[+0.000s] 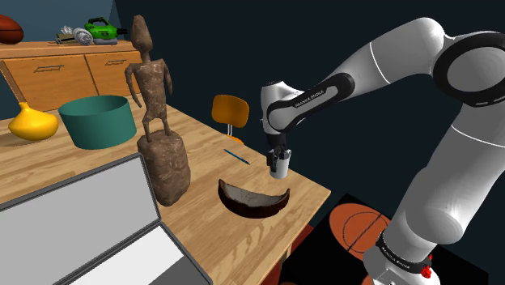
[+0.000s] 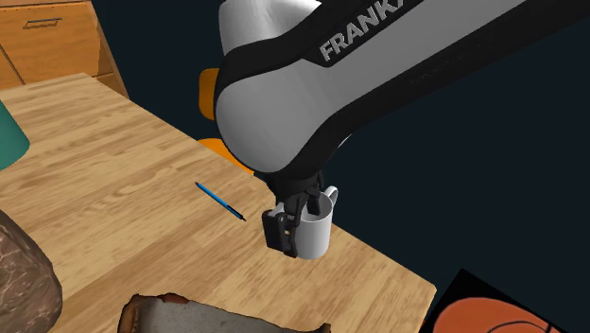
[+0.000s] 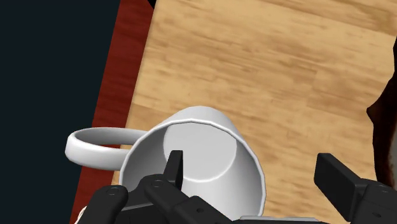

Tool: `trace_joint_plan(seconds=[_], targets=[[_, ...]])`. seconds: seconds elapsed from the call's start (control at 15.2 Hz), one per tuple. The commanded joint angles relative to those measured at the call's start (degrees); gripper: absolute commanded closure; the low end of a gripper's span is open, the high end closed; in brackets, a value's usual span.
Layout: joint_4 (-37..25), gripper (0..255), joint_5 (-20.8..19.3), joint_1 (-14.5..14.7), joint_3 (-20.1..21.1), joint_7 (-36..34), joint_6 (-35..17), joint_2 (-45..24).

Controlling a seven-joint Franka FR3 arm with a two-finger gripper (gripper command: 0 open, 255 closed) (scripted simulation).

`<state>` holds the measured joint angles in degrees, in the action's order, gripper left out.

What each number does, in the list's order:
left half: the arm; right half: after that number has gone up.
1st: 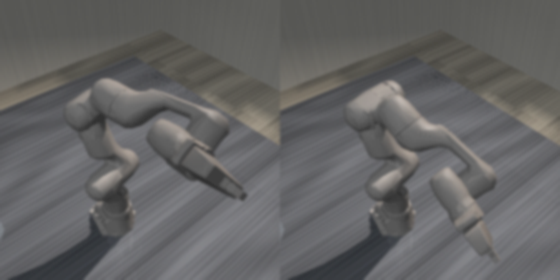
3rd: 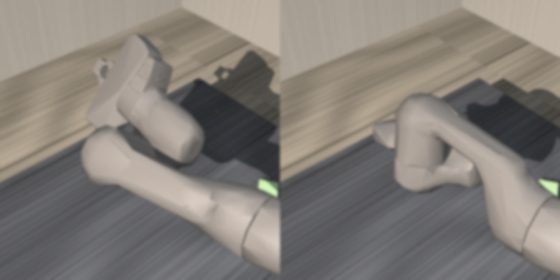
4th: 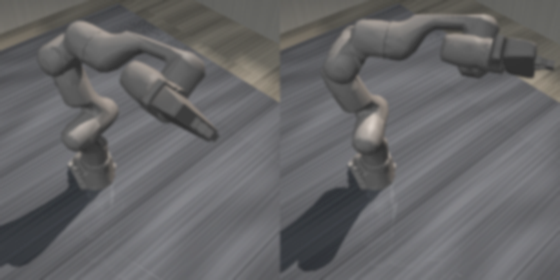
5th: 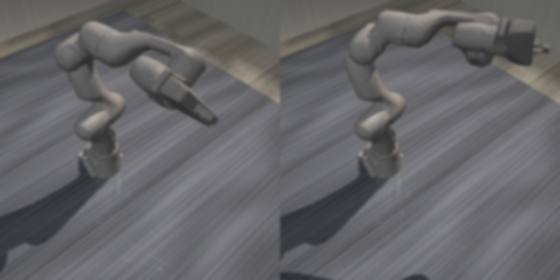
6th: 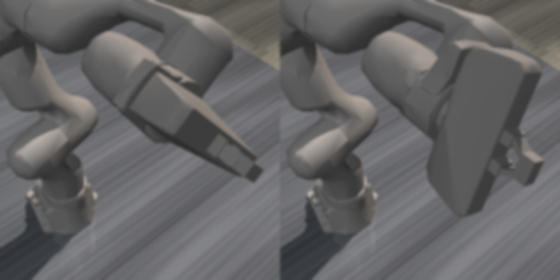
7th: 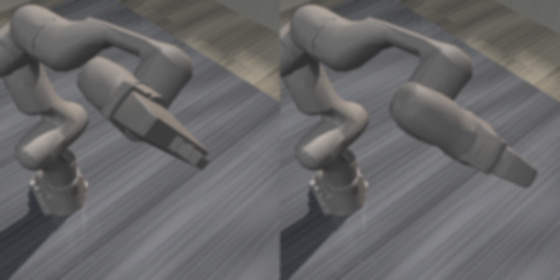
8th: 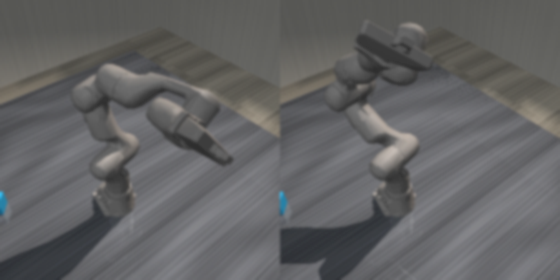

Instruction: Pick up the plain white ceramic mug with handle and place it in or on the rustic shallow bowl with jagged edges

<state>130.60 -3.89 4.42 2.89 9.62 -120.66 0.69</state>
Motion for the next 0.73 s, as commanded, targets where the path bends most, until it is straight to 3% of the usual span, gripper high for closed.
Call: trace_joint_plan(seconds=[0.0, 0.13, 0.2, 0.66], targets=[[0.0, 0, 0.0, 0.0, 0.0, 0.0, -0.02, -0.01], [0.0, 0, 0.0, 0.0, 0.0, 0.0, -0.01, 0.0], [0.0, 255, 0.0, 0.0, 0.0, 0.0, -0.01, 0.0], [0.01, 255, 0.0, 0.0, 0.0, 0.0, -0.01, -0.01]])
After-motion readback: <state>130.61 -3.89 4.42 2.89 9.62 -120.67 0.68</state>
